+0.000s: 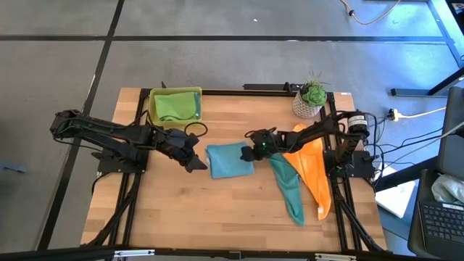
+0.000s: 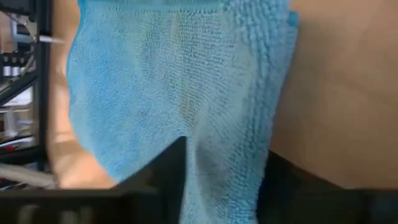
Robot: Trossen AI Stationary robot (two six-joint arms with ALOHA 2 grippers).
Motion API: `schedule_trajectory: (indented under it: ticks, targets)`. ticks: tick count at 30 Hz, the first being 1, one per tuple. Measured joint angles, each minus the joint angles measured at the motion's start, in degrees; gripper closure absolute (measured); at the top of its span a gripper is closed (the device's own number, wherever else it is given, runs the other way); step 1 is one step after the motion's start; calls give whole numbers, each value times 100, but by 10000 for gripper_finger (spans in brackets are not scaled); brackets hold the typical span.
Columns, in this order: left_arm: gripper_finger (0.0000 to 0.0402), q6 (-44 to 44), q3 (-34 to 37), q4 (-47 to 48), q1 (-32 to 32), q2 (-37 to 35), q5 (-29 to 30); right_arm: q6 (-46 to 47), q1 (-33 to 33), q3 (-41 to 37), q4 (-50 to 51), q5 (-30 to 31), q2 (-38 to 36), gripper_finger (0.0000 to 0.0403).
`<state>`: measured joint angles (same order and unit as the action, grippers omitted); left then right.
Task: Fold microfiber towels
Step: Put the folded blue towel into the yellow bin
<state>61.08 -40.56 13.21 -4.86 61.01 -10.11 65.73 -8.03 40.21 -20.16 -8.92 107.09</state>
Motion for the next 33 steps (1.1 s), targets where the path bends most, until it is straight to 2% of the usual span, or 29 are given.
schedule_trajectory:
  ticks: [5,6,10,15,21,27,33]
  targets:
    - [313,-341,-2,-73,86,0,11,-318,149,74,-23,500,55,375]
    - [313,-430,-2,-83,129,0,9,-444,172,109,9,528,67,387]
    - [313,-759,-2,-140,329,0,13,-1038,231,383,288,553,151,390]
    - [313,-1113,-2,-151,588,0,7,-2034,210,1009,623,113,226,396]
    - [313,-1651,-12,-195,891,-46,4,-3839,313,2356,2734,-56,183,397]
    - [313,-2304,-11,-153,1171,-140,13,-5763,574,3503,4334,405,181,397]
    - [311,-3692,-11,-144,1423,-218,-83,-6963,905,4279,5289,841,177,398]
